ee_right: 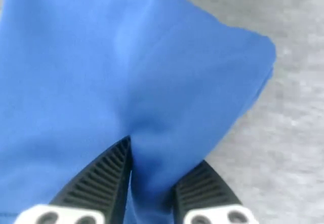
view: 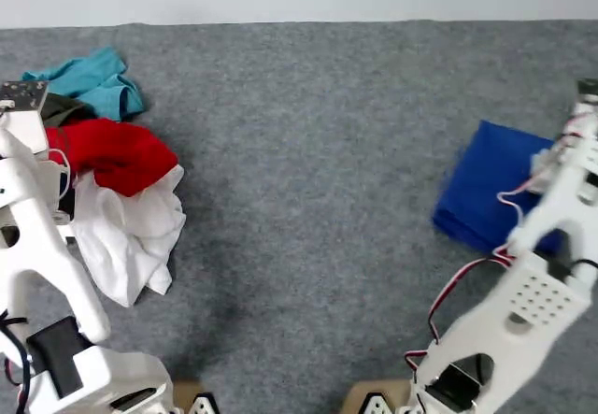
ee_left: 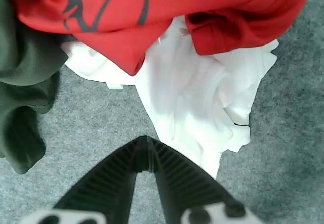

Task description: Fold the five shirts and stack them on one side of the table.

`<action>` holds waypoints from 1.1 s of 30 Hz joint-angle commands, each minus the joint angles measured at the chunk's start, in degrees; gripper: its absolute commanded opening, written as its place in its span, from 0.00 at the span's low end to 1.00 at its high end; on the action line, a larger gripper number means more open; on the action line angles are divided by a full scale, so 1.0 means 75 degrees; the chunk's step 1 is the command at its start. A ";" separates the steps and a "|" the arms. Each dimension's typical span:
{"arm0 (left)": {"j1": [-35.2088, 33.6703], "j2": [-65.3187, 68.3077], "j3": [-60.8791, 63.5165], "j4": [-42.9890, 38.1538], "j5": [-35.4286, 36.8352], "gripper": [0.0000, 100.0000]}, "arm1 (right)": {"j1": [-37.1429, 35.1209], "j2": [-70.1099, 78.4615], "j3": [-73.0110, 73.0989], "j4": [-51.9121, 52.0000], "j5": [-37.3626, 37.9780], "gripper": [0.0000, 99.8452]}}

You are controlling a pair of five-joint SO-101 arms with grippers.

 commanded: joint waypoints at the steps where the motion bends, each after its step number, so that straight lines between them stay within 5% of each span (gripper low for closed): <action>1: 0.0059 -0.0422 -0.0240 0.0211 0.0059 0.00 | 0.0627 -0.0568 -0.0281 -0.0428 0.0633 0.01; 10: 0.0059 -0.0434 -0.0240 0.0211 0.0059 0.00 | 0.1260 -0.0545 -0.0258 -0.1635 0.1641 0.01; 27: 0.0047 -0.0434 -0.0240 0.0211 0.0059 0.00 | 0.1541 -0.0041 -0.0281 -0.1858 0.1969 0.01; 33: 0.0047 -0.0434 -0.0240 0.0211 0.0059 0.00 | 0.1588 -0.0322 -0.0293 -0.1495 0.1395 0.19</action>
